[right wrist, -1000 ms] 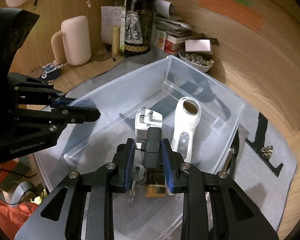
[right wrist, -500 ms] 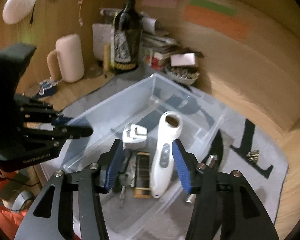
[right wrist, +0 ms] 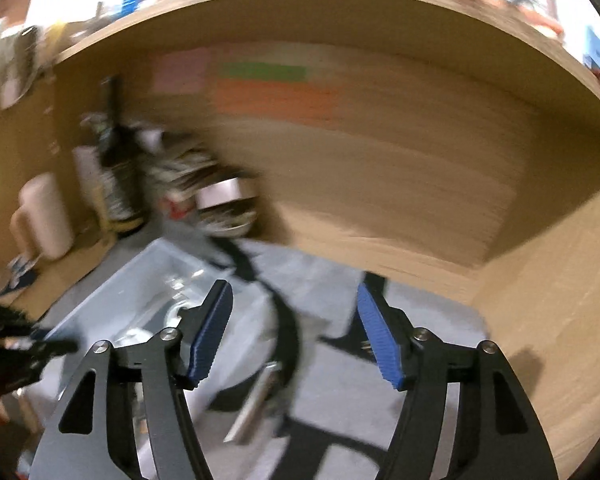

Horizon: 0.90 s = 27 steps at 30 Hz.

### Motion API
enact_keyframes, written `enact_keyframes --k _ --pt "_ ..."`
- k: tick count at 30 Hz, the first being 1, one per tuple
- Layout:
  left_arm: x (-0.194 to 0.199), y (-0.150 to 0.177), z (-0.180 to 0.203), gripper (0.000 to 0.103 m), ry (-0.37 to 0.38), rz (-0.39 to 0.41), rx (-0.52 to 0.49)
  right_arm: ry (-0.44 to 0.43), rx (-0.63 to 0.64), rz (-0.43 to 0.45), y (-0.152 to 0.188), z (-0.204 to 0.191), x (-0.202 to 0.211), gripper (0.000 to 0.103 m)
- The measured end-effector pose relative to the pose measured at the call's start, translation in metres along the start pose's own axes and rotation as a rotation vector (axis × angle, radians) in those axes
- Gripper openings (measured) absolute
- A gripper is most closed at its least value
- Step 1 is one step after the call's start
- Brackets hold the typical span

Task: Organize rigid objects
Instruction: 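Reach the right tool to the silver cone and grasp it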

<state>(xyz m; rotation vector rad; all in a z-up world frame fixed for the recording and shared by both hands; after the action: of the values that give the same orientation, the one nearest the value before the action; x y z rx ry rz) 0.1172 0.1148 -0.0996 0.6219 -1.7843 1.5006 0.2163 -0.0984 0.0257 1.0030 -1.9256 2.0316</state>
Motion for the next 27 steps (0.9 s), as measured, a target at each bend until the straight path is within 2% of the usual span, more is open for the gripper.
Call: enact_keyframes --k 4,9,14,22,24,27 --pt "0.0 0.0 0.0 0.009 -0.002 -0.001 0.0 0.078 -0.058 -0.024 -0.006 0.034 -0.022 0.062" --pt "0.0 -0.001 0.0 0.009 -0.004 -0.004 0.0 0.139 -0.113 -0.127 0.008 0.065 -0.066 0.062" --pt "-0.001 -0.001 -0.001 0.009 -0.005 -0.007 0.002 0.158 -0.165 -0.222 0.029 0.085 -0.107 0.062" --pt "-0.002 -0.001 -0.002 0.009 -0.004 -0.01 0.01 0.194 -0.18 -0.31 0.051 0.098 -0.147 0.061" --pt "-0.003 -0.001 -0.003 0.009 -0.003 -0.011 0.01 0.199 -0.176 -0.323 0.055 0.099 -0.152 0.058" --pt "-0.003 -0.001 -0.002 0.009 -0.004 -0.012 0.009 0.179 -0.179 -0.356 0.061 0.1 -0.159 0.04"
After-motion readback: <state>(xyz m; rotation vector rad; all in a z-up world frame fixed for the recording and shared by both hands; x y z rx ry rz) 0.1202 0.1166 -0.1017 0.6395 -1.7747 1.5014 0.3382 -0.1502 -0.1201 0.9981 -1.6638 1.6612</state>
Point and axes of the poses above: each gripper's, at about its wrist camera, not at the fingertips, and x roughly against the way its jaws point, z to its right, y to its underside, the point moved 2 cm from there along -x, roughly the way its jaws point, and after that the axes turned 13 degrees about -x, right-handed, at the moved point
